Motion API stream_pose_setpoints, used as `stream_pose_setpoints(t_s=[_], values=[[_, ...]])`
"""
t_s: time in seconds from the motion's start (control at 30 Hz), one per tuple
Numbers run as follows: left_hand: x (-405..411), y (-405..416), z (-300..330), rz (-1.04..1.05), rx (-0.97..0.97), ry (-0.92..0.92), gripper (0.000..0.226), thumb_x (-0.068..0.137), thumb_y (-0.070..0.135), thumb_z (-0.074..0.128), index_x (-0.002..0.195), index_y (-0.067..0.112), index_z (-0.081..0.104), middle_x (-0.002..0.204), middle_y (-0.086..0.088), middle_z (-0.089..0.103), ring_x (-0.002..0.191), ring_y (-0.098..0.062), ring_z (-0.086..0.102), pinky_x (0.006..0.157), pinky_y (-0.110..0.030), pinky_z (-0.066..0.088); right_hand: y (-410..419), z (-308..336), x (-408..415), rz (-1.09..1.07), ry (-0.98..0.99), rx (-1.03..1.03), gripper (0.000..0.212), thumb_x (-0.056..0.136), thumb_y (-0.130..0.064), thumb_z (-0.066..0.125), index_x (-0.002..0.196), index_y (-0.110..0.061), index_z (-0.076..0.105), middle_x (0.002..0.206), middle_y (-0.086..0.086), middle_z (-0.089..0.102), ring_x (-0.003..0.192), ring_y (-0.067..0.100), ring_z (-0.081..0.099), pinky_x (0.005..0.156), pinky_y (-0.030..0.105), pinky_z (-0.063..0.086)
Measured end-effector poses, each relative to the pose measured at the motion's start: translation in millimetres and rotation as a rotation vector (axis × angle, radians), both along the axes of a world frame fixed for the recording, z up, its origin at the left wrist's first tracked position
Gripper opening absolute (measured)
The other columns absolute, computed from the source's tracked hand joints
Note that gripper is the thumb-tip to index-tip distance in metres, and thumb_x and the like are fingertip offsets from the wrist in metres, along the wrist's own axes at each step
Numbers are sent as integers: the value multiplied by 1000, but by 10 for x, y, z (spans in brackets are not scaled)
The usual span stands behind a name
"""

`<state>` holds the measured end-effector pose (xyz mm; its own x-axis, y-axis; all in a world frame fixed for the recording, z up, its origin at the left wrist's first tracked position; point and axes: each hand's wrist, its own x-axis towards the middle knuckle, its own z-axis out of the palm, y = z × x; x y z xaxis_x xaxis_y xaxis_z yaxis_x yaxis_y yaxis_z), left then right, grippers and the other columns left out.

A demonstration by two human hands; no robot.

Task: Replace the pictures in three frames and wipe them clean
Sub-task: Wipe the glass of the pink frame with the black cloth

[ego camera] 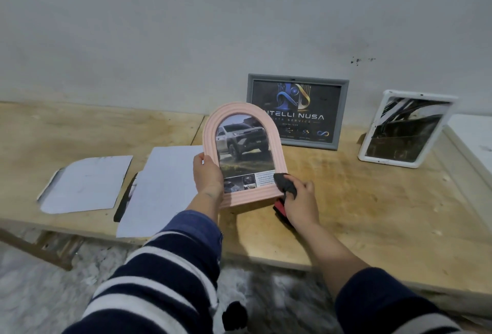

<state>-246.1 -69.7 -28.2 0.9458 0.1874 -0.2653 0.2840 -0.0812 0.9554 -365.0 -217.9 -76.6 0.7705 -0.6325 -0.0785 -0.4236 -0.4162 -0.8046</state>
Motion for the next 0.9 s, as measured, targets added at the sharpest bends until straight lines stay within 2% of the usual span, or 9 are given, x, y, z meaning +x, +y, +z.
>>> stream_pose_setpoints(t_s=[0.1,0.2,0.37,0.5,0.6,0.67,0.8,0.83,0.9], values=[[145,201,149,110,-20,-53,37,103,23,29,135,13,46,129,-7,53,103,-24,48,87,-28,34,208,103,120,72,-23,17,42,95,-6,46,128,-30,56,110,-5,38,101,18,50,90,24,41],[356,397,256,197,-79,-90,35,102,22,29,130,12,48,125,-7,55,100,-25,48,89,-31,36,421,201,318,218,-29,41,42,96,-3,44,128,-28,58,109,-3,41,98,14,47,92,19,34],[862,755,400,307,-103,-182,37,102,16,28,130,4,49,126,-13,56,113,-30,51,91,-29,38,689,205,804,403,63,-29,43,94,-1,46,126,-25,60,118,2,48,111,22,52,93,21,37],[1435,981,485,326,-150,-238,32,102,15,30,122,1,52,110,-13,57,93,-25,50,82,-27,39,836,207,1323,314,91,-23,39,92,-3,49,123,-27,47,130,1,44,105,23,53,87,29,42],[1866,1087,430,289,-175,-272,23,99,13,33,106,8,54,92,-6,56,85,-23,49,77,-29,39,859,162,1697,208,147,-109,30,92,-6,49,114,-25,41,125,2,39,93,25,55,72,32,43],[2120,1133,344,250,-177,-268,24,95,15,35,104,9,56,93,-7,58,85,-25,51,79,-35,43,818,69,1888,170,245,-161,25,92,-9,49,109,-24,40,122,3,38,89,26,54,70,34,44],[2419,1121,201,191,-214,-248,20,94,14,35,92,13,54,80,-5,56,76,-24,50,71,-35,42,742,17,2021,351,430,-313,10,95,-34,45,104,-29,47,117,-1,43,95,25,54,84,36,45],[2498,1095,174,181,-221,-239,20,95,13,35,91,13,54,78,-4,55,76,-24,50,70,-34,42,716,52,2107,387,487,-357,16,96,-38,37,104,-30,49,115,-3,46,98,25,54,88,36,43],[2601,1048,131,164,-222,-222,19,95,12,36,90,12,54,76,-4,55,75,-23,50,69,-33,42,624,186,2302,462,661,-345,29,97,-35,27,106,-31,54,117,-4,53,107,24,53,96,37,37]])
